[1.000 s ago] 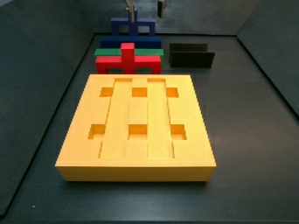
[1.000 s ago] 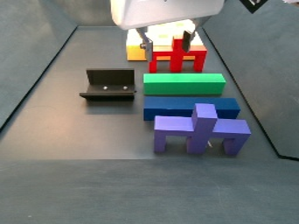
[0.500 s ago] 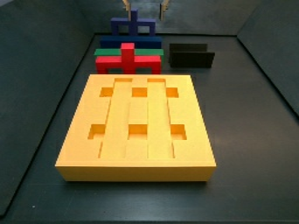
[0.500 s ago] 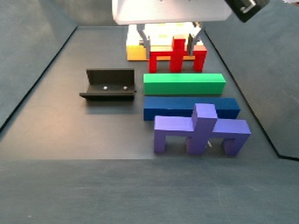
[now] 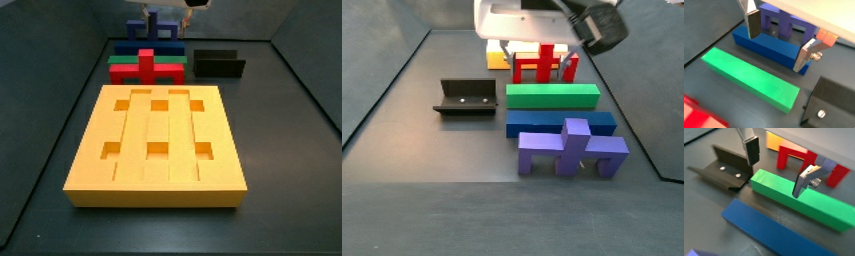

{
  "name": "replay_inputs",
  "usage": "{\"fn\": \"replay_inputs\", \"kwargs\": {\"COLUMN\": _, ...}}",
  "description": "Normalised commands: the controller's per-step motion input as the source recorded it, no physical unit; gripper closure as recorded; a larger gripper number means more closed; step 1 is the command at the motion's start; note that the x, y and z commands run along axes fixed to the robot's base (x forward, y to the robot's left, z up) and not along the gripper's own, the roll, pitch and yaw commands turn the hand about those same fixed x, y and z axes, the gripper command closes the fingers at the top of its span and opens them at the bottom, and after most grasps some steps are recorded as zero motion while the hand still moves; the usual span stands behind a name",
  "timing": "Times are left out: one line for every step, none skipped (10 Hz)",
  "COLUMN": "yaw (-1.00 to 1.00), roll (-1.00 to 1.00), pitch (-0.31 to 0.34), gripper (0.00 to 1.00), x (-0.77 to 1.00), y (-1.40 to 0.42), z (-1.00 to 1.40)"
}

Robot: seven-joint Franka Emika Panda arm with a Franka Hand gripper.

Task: Pick up the green object. Move up. Move to above the board. Insert the green object.
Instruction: Pick up the green object.

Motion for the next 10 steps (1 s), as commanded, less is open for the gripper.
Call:
{"fn": "replay_inputs", "kwargs": {"yaw": -1.0, "roll": 0.0, "pitch": 0.024, "gripper": 0.0, "x": 0.0, "y": 0.0, "z": -0.11}}
{"fn": "replay_inputs", "kwargs": {"yaw": -1.0, "roll": 0.0, "pitch": 0.007, "gripper": 0.0, "x": 0.0, "y": 0.0, "z": -0.05}}
{"fn": "replay_inputs", "kwargs": {"yaw": -1.0, "roll": 0.01, "pitch": 0.0, "gripper": 0.0, "x": 0.0, "y": 0.0, "z": 0.0}}
{"fn": "replay_inputs", "kwargs": {"yaw": -1.0, "roll": 0.02, "pitch": 0.0, "gripper": 0.0, "x": 0.0, "y": 0.0, "z": 0.0}}
{"fn": "replay_inputs", "kwargs": {"yaw": -1.0, "roll": 0.06, "pitch": 0.016, "gripper": 0.0, "x": 0.0, "y": -0.03, "z": 0.0}}
{"fn": "replay_inputs", "kwargs": {"yaw": -1.0, "roll": 0.09, "pitch": 0.02, "gripper": 0.0, "x": -0.02, "y": -0.07, "z": 0.02}}
{"fn": "replay_inputs", "kwargs": {"yaw": -1.0, "roll": 0.09, "pitch": 0.014, "gripper": 0.0, "x": -0.02, "y": -0.06, "z": 0.01}}
{"fn": "replay_inputs", "kwargs": {"yaw": -1.0, "roll": 0.09, "pitch": 0.021, "gripper": 0.0, "x": -0.02, "y": -0.06, "z": 0.02}}
{"fn": "replay_inputs", "kwargs": {"yaw": -0.99, "roll": 0.09, "pitch": 0.039, "gripper": 0.0, "x": -0.02, "y": -0.07, "z": 0.04}}
{"fn": "replay_inputs", "kwargs": {"yaw": -1.0, "roll": 0.07, "pitch": 0.017, "gripper": 0.0, "x": -0.01, "y": -0.04, "z": 0.0}}
